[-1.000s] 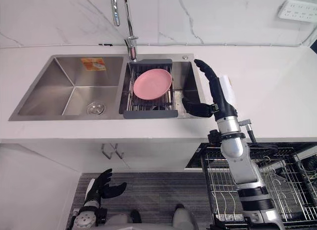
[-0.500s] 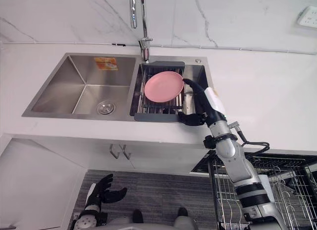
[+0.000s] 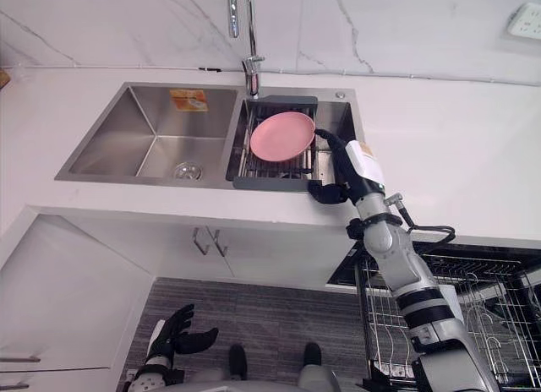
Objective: Walk over to the sink, pick up the cup, carry it to the dishwasher, place the cup inside the dishwasher, then close the dishwasher door
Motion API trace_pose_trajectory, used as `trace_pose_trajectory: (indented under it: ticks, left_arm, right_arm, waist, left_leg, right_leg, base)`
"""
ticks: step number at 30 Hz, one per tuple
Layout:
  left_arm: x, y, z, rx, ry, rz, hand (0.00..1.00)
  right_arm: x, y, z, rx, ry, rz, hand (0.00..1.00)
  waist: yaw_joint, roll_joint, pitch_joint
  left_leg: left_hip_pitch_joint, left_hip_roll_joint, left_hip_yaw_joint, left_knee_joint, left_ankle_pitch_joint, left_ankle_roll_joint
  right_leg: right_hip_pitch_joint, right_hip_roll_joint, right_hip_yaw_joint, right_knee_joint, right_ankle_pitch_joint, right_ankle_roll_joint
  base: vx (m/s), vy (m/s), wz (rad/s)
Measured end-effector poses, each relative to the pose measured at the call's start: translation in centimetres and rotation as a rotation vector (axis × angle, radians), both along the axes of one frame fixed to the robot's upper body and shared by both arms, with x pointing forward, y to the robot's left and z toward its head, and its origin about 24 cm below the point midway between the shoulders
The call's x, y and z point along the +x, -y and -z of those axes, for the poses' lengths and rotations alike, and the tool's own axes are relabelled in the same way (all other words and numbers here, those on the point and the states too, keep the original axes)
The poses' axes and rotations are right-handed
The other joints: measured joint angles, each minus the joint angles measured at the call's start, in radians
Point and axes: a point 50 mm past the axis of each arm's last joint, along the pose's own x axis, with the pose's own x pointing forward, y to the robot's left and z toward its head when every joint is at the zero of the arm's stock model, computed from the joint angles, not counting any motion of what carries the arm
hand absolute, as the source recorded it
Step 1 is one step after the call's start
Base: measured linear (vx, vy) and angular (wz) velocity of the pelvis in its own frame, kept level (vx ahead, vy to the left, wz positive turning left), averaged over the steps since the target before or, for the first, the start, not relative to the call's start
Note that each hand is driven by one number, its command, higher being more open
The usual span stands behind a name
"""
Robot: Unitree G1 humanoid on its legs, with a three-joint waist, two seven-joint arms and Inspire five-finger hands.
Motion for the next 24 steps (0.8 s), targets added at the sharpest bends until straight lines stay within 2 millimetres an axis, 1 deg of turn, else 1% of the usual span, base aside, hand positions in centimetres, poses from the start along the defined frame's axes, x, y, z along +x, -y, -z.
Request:
trace_pose_trajectory:
  ticks: [2,3,4,7,11,16,21,24]
  left_arm:
    - [0.0,0.0,0.0,0.0,0.0,0.0,0.9]
    - [0.0,0.0,0.0,0.0,-0.001,0.0,0.9]
    - [0.0,0.0,0.0,0.0,-0.001,0.001,0.9]
    - [0.2,0.0,0.0,0.0,0.004,0.002,0.9]
    - [0.3,0.0,-0.1,-0.001,0.006,0.003,0.9]
    - [0.3,0.0,-0.1,-0.001,0.007,0.004,0.9]
    - [0.7,0.1,-0.1,-0.001,0.014,0.006,0.9]
    - [1.1,0.1,-0.3,-0.001,0.028,0.009,0.9]
  right_arm:
    - [0.1,0.0,-0.2,0.001,0.007,0.001,0.9]
    - [0.3,0.0,-0.3,0.0,0.011,0.002,0.9]
    - [0.4,0.0,-0.4,0.0,0.013,0.004,0.9]
    - [1.1,0.1,-0.9,-0.004,0.017,0.016,0.9]
    - [2.0,0.4,-1.0,-0.012,0.002,0.036,0.9]
    - [2.6,0.1,-1.0,-0.037,-0.014,0.039,0.9]
    - [3.8,-0.2,-2.2,-0.076,0.002,0.033,0.9]
    - [4.5,-0.4,-2.7,-0.119,0.001,0.034,0.9]
  waist:
    - [0.0,0.0,0.0]
    - [0.0,0.0,0.0]
    - [0.0,0.0,0.0]
    - [0.003,0.0,0.0]
    - [0.022,0.0,0.0]
    - [0.022,0.001,0.002]
    - [0.022,0.001,0.022]
    - [0.026,0.0,0.044]
  left_leg:
    - [0.0,0.0,-0.001,0.0,0.003,0.005]
    - [0.0,0.0,-0.004,-0.002,0.005,0.009]
    - [0.0,0.0,-0.005,-0.002,0.012,0.019]
    - [-0.003,-0.002,-0.011,-0.006,0.013,0.02]
    - [-0.004,-0.002,-0.013,-0.007,0.014,0.02]
    - [-0.004,-0.004,-0.019,-0.018,0.02,0.021]
    - [-0.007,-0.005,-0.026,-0.032,0.031,0.021]
    - [-0.024,-0.004,-0.04,-0.029,0.034,0.022]
  right_leg:
    - [0.0,0.001,-0.001,-0.001,0.003,-0.003]
    - [0.0,0.001,-0.004,-0.001,0.007,0.002]
    - [0.0,0.001,-0.006,-0.001,0.008,0.002]
    - [0.0,0.003,-0.014,-0.005,0.008,0.002]
    - [0.001,0.007,-0.016,-0.009,0.008,0.002]
    - [-0.001,0.006,-0.022,-0.008,0.007,0.001]
    - [-0.009,0.006,-0.032,-0.005,0.006,0.0]
    - [-0.018,0.005,-0.041,-0.002,0.003,0.0]
  base:
    - [0.07,0.01,0.01]
    - [0.08,0.008,0.04]
    - [0.07,0.005,0.06]
    - [0.06,0.003,0.06]
    - [0.01,0.002,0.0]
    - [-0.01,0.004,0.02]
    - [0.0,0.003,0.03]
    - [0.01,0.005,0.13]
